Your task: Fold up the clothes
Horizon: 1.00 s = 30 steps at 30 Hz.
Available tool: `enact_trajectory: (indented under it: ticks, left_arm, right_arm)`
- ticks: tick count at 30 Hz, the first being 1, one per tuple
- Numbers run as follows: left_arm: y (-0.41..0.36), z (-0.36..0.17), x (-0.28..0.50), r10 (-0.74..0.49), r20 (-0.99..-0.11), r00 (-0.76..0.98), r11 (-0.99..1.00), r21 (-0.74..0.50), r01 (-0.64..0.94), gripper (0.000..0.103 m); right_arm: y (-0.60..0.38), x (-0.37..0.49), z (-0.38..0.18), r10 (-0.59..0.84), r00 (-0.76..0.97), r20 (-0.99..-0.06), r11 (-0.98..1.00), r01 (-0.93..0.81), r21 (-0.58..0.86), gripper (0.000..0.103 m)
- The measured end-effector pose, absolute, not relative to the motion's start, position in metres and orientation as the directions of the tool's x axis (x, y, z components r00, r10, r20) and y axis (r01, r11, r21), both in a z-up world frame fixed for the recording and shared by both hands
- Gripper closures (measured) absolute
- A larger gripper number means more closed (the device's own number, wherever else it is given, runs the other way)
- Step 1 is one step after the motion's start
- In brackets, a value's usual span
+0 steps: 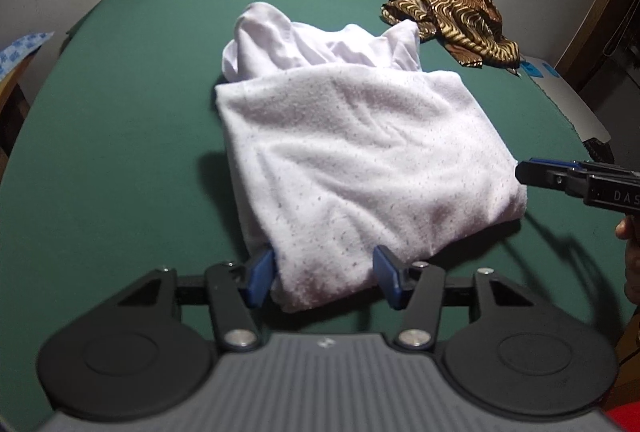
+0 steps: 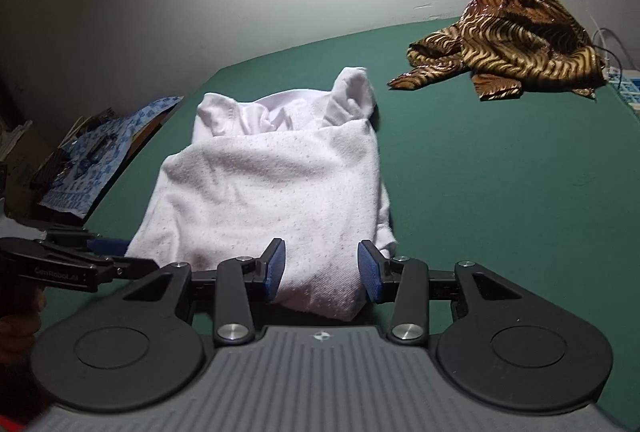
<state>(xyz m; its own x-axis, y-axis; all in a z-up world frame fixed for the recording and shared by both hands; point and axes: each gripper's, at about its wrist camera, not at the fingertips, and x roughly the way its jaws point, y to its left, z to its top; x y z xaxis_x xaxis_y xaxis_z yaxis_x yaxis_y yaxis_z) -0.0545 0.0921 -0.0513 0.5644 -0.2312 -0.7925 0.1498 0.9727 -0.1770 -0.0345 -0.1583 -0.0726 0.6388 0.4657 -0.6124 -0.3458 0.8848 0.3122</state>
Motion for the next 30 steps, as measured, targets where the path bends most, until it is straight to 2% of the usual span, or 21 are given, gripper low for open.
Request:
enact_trajectory:
  ticks: [2, 8, 9, 10, 11, 15, 16, 20, 23, 27, 29, 30]
  left_arm:
    - [0.090, -0.053, -0.055, -0.227, -0.793, 0.565, 0.974, -0.175, 0.145, 0.039]
    - [0.086, -0.060, -0.054, -0.205, -0.795, 0.571, 0.979, -0.164, 0.122, 0.041]
    - [0.085, -0.060, -0.053, -0.195, -0.794, 0.576, 0.981, -0.159, 0.114, 0.043]
    - [0.083, -0.060, -0.052, -0.181, -0.795, 0.579, 0.983, -0.144, 0.110, 0.048]
    - [0.081, -0.060, -0.052, -0.165, -0.797, 0.581, 0.986, -0.124, 0.110, 0.059]
    - [0.084, -0.051, -0.057, -0.170, -0.790, 0.588, 0.985, -0.131, 0.110, 0.092]
    - [0.086, -0.047, -0.060, -0.176, -0.786, 0.592, 0.984, -0.137, 0.110, 0.095]
    - [0.096, -0.023, -0.084, -0.209, -0.756, 0.621, 0.978, -0.169, 0.124, 0.097]
    - [0.099, -0.026, -0.094, -0.231, -0.769, 0.596, 0.973, -0.185, 0.138, 0.097]
    - [0.099, -0.054, -0.086, -0.193, -0.822, 0.536, 0.981, -0.151, 0.123, 0.097]
    - [0.099, -0.049, -0.089, -0.187, -0.814, 0.549, 0.981, -0.131, 0.141, 0.095]
    - [0.101, -0.045, -0.092, -0.189, -0.807, 0.559, 0.981, -0.128, 0.147, 0.086]
  right_arm:
    - [-0.161, -0.031, -0.076, 0.464, 0.645, -0.607, 0.886, -0.336, 0.320, 0.059]
    - [-0.158, -0.019, -0.087, 0.473, 0.629, -0.617, 0.881, -0.349, 0.320, 0.059]
    - [-0.158, -0.019, -0.085, 0.481, 0.622, -0.618, 0.877, -0.352, 0.328, 0.065]
    - [-0.159, -0.020, -0.084, 0.489, 0.615, -0.619, 0.872, -0.355, 0.337, 0.084]
    - [-0.159, -0.021, -0.083, 0.497, 0.608, -0.619, 0.867, -0.358, 0.346, 0.090]
    - [-0.160, -0.023, -0.077, 0.530, 0.579, -0.619, 0.848, -0.368, 0.381, 0.094]
    - [-0.163, -0.026, -0.073, 0.554, 0.569, -0.607, 0.832, -0.372, 0.411, 0.094]
    - [-0.176, -0.040, -0.054, 0.644, 0.527, -0.555, 0.763, -0.385, 0.520, 0.094]
    - [-0.177, -0.045, -0.061, 0.608, 0.514, -0.605, 0.794, -0.375, 0.478, 0.094]
    - [-0.177, -0.041, -0.082, 0.557, 0.510, -0.655, 0.831, -0.338, 0.443, 0.092]
    - [-0.179, -0.042, -0.084, 0.552, 0.511, -0.660, 0.834, -0.331, 0.441, 0.086]
    - [-0.181, -0.045, -0.079, 0.555, 0.515, -0.653, 0.832, -0.343, 0.437, 0.076]
